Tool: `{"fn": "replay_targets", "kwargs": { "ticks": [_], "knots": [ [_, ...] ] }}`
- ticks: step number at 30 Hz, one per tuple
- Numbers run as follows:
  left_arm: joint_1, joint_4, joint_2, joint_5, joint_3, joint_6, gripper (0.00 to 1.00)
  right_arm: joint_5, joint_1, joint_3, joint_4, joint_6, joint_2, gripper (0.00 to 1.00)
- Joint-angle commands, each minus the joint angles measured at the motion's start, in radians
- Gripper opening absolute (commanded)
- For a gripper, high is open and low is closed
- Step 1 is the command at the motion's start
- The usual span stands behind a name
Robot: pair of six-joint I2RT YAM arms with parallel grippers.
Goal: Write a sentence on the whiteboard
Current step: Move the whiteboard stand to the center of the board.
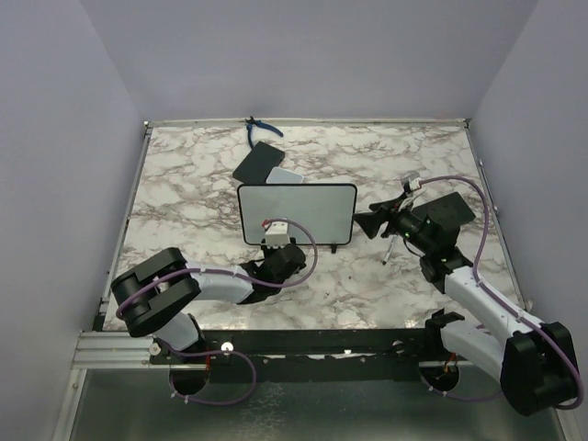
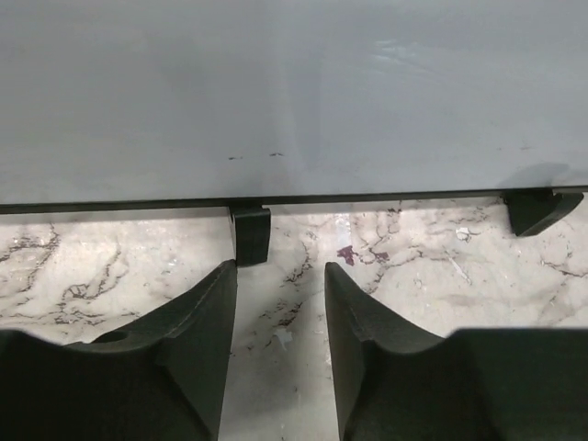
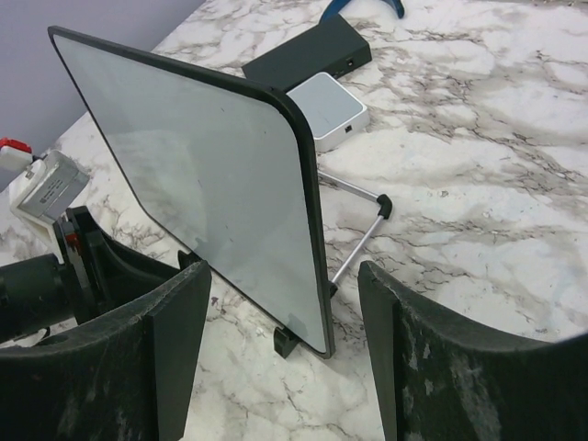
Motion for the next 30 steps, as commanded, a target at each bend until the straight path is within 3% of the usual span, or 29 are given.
{"fn": "replay_targets", "kwargs": {
  "ticks": [1, 7, 10, 14, 21, 24, 30],
  "knots": [
    [-0.026, -0.107, -0.032, 0.037, 0.030, 0.017, 0.45, 0.020, -0.003, -0.018, -0.025, 0.010, -0.012, 0.70],
    [-0.029, -0.232, -0.129, 0.123, 0.038, 0.012, 0.56, 0.037, -0.003, -0.023, -0.040, 0.036, -0.042, 0.70],
    [-0.023, -0.349, -0.210, 0.200, 0.043, 0.012, 0.65, 0.065, -0.003, -0.015, -0.079, 0.053, -0.066, 0.70],
    [0.022, -0.537, -0.326, 0.286, 0.072, 0.029, 0.69, 0.124, -0.003, 0.008, -0.149, 0.086, -0.100, 0.70],
    [0.288, -0.708, -0.513, 0.459, 0.162, 0.164, 0.76, 0.169, -0.004, 0.036, -0.237, 0.110, -0.143, 0.70],
    [0.421, -0.702, -0.496, 0.572, 0.187, 0.239, 0.87, 0.177, -0.003, 0.029, -0.239, 0.116, -0.157, 0.70],
    [0.594, -0.637, -0.452, 0.697, 0.238, 0.360, 0.92, 0.187, -0.003, 0.019, -0.267, 0.106, -0.196, 0.70]
  ]
}}
